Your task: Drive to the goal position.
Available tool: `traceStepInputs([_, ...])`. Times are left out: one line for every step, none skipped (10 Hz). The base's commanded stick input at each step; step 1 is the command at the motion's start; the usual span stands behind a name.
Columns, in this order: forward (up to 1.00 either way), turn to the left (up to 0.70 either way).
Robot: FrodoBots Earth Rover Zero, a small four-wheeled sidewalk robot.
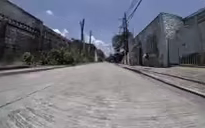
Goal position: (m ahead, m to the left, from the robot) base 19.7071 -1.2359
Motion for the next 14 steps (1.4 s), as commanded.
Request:
traceStepInputs([1.00, -0.26])
traceStepInputs([1.00, -0.25])
traceStepInputs([1.00, 0.12])
traceStepInputs([1.00, 0.03])
traceStepInputs([1.00, -0.05])
traceStepInputs([1.00, -0.14])
traceStepInputs([1.00, -0.23])
traceStepInputs([1.00, -0.01])
traceStepInputs([1.00, 0.14])
traceStepInputs([1.00, 0.14])
traceStepInputs([1.00, 0.14])
traceStepInputs([1.00, 0.14])
traceStepInputs([1.00, -0.08])
traceStepInputs([1.00, -0.26])
